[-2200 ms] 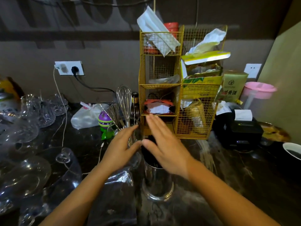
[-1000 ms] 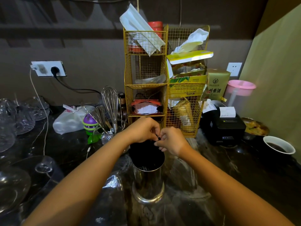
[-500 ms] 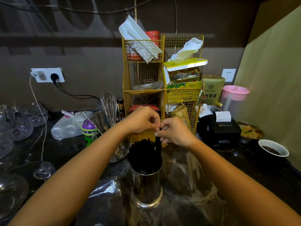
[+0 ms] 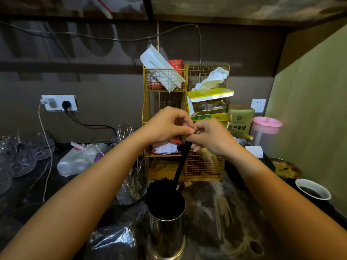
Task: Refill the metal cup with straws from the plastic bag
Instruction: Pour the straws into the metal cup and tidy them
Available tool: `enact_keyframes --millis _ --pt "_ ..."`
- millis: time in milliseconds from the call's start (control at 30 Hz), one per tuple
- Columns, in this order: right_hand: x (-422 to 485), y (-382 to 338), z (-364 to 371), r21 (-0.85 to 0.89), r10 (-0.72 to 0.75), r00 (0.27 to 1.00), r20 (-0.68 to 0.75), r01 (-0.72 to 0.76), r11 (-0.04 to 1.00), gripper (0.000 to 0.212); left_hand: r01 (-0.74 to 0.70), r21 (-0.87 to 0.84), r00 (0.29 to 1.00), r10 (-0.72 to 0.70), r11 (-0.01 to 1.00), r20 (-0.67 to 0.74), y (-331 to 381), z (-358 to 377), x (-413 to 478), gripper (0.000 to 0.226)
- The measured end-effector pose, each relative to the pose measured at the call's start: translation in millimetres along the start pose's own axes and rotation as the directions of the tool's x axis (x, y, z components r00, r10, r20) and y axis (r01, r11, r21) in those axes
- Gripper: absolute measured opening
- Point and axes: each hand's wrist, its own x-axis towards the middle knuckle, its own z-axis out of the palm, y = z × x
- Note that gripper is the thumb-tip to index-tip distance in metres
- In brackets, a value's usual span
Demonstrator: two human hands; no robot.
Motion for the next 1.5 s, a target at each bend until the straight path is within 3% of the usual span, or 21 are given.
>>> enact_keyframes --millis 133,233,400,467,533,600,667,733,867,1000,1167,1267,1367,1500 --pt "-4.2 -12.9 -19.6 0.104 -0.040 0.995 -0.095 0.050 0.993 0.022 -0.035 -0.067 0.986 0.023 0.997 -0.167 4.7 -6.8 -4.6 0.013" --pt "-10.0 -16.0 -34.3 0.194 -0.068 0.967 -0.248 0.118 0.974 0.020 0.041 -0.097 0.959 -0.067 0.994 -0.277 -6.7 -16.3 -8.5 0.014" --pt "-15.5 -7.1 -42.6 0.409 0.035 0.821 -0.570 0.247 0.878 0.023 0.297 -0.093 0.757 -0.294 0.950 -0.583 -35.4 -17.9 -13.4 0.009" --pt "-15.5 -1.3 -35.8 0.455 0.094 0.752 -0.652 0.290 0.842 0.022 0.351 -0.132 0.741 -0.361 0.927 -0.566 -39.4 -11.0 -16.8 0.020" --pt "-16.0 3.5 -23.5 0.501 0.154 0.699 -0.698 0.323 0.803 0.020 0.375 -0.287 0.775 -0.468 0.882 -0.426 -35.2 -1.6 -20.0 0.034" --pt "-17.8 7.1 -7.4 0.565 0.221 0.674 -0.705 0.345 0.750 0.020 0.386 -0.514 0.811 -0.548 0.766 -0.207 -28.9 7.7 -20.4 0.044" --pt "-20.2 10.0 10.9 0.633 0.282 0.681 -0.676 0.341 0.695 0.019 0.317 -0.722 0.840 -0.535 0.615 -0.087 -25.5 16.5 -17.7 0.042" --pt "-23.2 12.5 27.8 0.719 0.348 0.711 -0.612 0.317 0.619 0.018 0.201 -0.840 0.841 -0.529 0.504 -0.116 -21.3 23.6 -14.7 0.028" --pt "-31.5 20.4 49.9 0.855 0.430 0.786 -0.445 0.230 0.465 0.010 0.098 -0.850 0.787 -0.563 0.517 -0.251 -16.7 29.2 -11.1 0.021" --pt "-40.7 32.9 65.3 0.903 0.439 0.851 -0.289 0.089 0.421 0.010 0.015 -0.863 0.759 -0.568 0.505 -0.319 -22.3 22.5 -10.9 0.014" --pt "-43.0 49.2 68.6 0.864 0.419 0.906 -0.064 -0.160 0.478 0.005 0.030 -0.840 0.798 -0.519 0.542 -0.306 -24.6 12.2 -16.6 0.011" --pt "-40.5 45.0 53.6 0.612 0.367 0.930 -0.020 -0.279 0.740 0.014 0.069 -0.753 0.844 -0.441 0.654 -0.305 -23.8 11.3 -24.1 0.013" --pt "-36.9 26.2 34.8 0.406 0.213 0.970 -0.117 -0.149 0.902 0.045 0.096 -0.668 0.899 -0.353 0.738 -0.260 -26.5 19.7 -33.1 0.015" --pt "-34.2 9.7 29.7 0.275 -0.027 0.986 -0.166 0.073 0.959 0.060 0.138 -0.612 0.950 -0.278 0.778 -0.139 -35.1 41.7 -41.9 0.015"
